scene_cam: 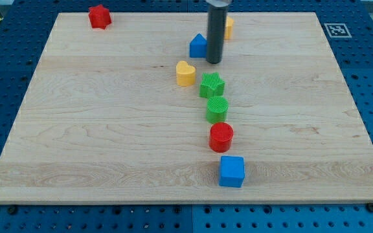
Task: Move the blue triangle towards the bottom left of the red star
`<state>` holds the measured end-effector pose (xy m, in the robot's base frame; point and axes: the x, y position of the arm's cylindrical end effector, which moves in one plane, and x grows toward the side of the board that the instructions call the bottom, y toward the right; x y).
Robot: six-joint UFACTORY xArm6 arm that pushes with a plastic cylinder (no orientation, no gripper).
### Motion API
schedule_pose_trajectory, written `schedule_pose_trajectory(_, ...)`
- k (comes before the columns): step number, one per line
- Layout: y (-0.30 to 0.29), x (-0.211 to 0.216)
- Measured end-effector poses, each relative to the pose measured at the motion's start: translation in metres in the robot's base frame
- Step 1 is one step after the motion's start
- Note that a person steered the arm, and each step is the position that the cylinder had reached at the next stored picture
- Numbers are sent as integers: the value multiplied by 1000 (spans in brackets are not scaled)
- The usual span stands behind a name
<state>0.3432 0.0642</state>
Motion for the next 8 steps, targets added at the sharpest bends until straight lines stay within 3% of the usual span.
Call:
schedule_pose_trajectory(2,-2,-2)
schedule_pose_trajectory(6,-82,-55)
schedule_pose_trajectory(8,-126,-62)
